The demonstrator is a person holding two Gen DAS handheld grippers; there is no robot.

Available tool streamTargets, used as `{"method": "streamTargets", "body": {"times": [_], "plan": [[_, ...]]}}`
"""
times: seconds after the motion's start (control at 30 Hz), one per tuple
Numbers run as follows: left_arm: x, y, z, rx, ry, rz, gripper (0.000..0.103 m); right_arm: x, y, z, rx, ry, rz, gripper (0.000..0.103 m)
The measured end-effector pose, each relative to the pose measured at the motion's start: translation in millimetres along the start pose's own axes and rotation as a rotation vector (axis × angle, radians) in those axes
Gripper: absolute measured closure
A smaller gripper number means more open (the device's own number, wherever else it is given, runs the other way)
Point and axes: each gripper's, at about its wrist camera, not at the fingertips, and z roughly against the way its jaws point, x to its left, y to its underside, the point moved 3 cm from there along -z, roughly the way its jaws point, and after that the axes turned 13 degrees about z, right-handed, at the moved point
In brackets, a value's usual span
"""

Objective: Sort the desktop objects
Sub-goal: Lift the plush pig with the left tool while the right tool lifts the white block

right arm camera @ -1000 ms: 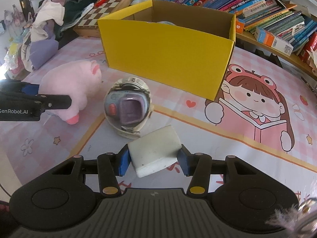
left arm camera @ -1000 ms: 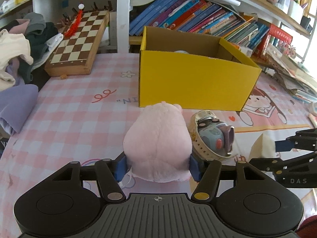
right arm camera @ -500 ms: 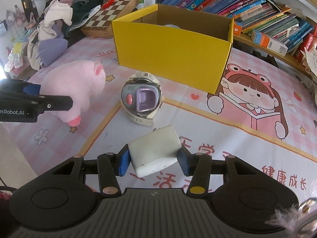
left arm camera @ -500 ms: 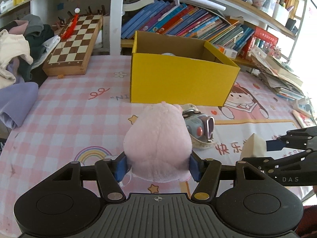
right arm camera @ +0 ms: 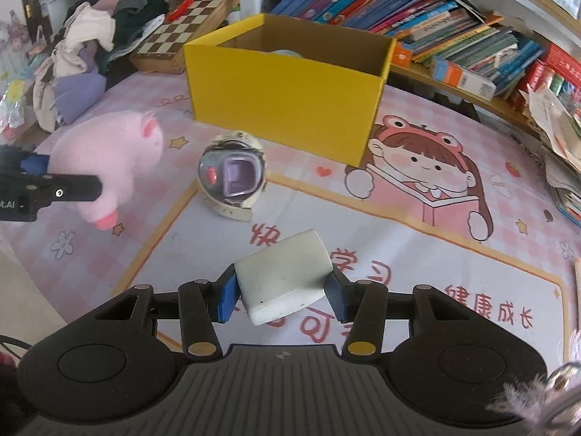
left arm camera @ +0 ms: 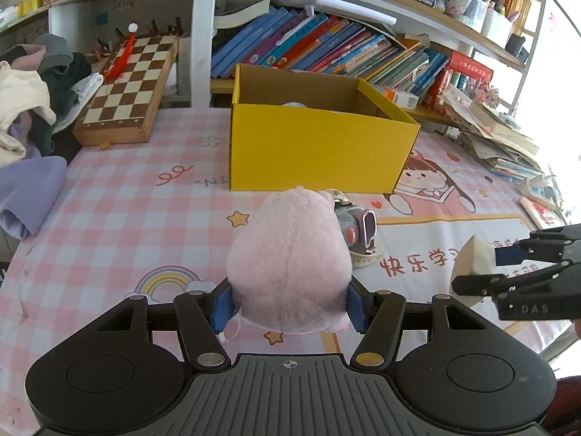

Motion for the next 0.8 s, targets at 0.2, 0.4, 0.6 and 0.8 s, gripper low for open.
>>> {"method": "streamTargets", "body": {"times": [0.2,0.4,0.6,0.8], "plan": [[-3.0,0.8,5.0,-0.003,0.018,-0.008,0.043,8.5,3.7,2.5,0.017,-0.028,-0.002,0.056],[-9.4,3.5,8.7,0.002,0.041,-0.022,0.043,23.5,1.5,2.7,0.021,-0.059,0.04,0.056],[-11.7,3.3,9.9,0.001,0.053,-0.023,0.043,27.4,-1.6,1.0,0.02,-0.072,0.059,0.056],[-11.2,2.8,9.3,0.001,0.05,-0.018,0.043,26.3,-2.4,-1.0,0.024,-0.079,0.063,0.056]]}}
